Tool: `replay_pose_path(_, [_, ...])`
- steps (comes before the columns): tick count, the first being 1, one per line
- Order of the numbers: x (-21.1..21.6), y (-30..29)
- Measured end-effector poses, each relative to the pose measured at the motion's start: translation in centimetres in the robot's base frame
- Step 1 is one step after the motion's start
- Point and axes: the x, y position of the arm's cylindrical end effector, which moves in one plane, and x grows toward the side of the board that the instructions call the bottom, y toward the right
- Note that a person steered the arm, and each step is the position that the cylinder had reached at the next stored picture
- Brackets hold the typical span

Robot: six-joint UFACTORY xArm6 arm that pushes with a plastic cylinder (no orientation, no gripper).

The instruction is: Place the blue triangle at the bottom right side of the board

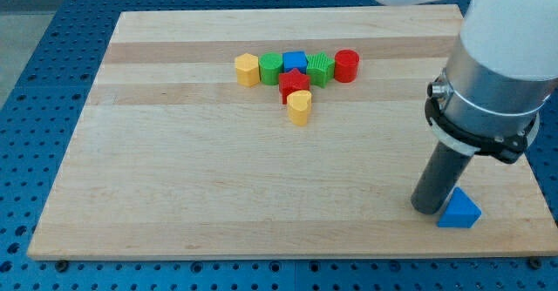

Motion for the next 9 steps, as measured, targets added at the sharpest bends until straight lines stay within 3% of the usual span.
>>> replay_pose_path(2, [2.0, -0.1])
replay_pose_path(7, [2.1, 4.7])
replay_pose_path(9, [-0.2, -0.6])
